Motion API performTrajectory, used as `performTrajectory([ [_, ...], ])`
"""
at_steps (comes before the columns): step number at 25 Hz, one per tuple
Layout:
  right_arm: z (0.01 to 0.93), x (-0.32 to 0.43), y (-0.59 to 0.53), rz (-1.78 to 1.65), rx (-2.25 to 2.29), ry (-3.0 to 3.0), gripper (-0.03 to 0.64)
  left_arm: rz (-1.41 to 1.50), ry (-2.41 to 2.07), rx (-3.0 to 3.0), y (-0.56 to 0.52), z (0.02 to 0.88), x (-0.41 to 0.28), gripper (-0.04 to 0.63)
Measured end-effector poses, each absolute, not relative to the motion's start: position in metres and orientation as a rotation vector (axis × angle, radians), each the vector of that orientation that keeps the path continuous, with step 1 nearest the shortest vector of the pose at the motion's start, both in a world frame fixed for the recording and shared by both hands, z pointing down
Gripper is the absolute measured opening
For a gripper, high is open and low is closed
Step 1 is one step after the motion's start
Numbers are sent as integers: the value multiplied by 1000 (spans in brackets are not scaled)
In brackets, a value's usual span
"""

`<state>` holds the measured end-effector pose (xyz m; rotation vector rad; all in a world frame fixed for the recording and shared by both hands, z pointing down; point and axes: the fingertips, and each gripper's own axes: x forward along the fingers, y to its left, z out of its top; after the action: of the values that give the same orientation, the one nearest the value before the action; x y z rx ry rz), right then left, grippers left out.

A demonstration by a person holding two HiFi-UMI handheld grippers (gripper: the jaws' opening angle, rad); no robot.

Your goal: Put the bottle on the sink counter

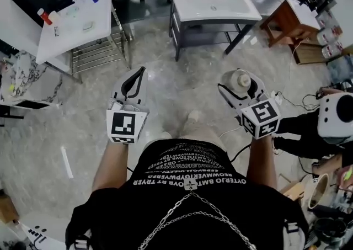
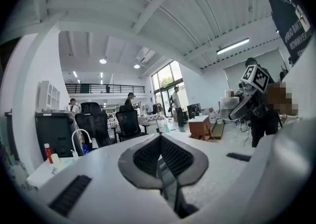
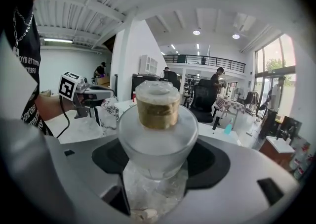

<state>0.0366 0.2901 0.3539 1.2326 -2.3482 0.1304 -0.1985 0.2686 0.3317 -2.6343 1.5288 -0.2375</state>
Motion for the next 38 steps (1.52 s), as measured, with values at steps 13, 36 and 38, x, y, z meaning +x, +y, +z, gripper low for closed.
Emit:
performTrajectory([
  [13, 351, 29, 203, 90, 1239, -2394, 327, -315, 1559, -2597, 196, 335, -213, 6],
  [36, 352, 99, 20, 116, 1150, -2435, 327, -346, 1572, -2565, 21, 318, -127, 6],
  [38, 352, 107, 5, 110, 1135, -2447, 327, -353, 1579, -2553, 8, 319, -119, 6],
])
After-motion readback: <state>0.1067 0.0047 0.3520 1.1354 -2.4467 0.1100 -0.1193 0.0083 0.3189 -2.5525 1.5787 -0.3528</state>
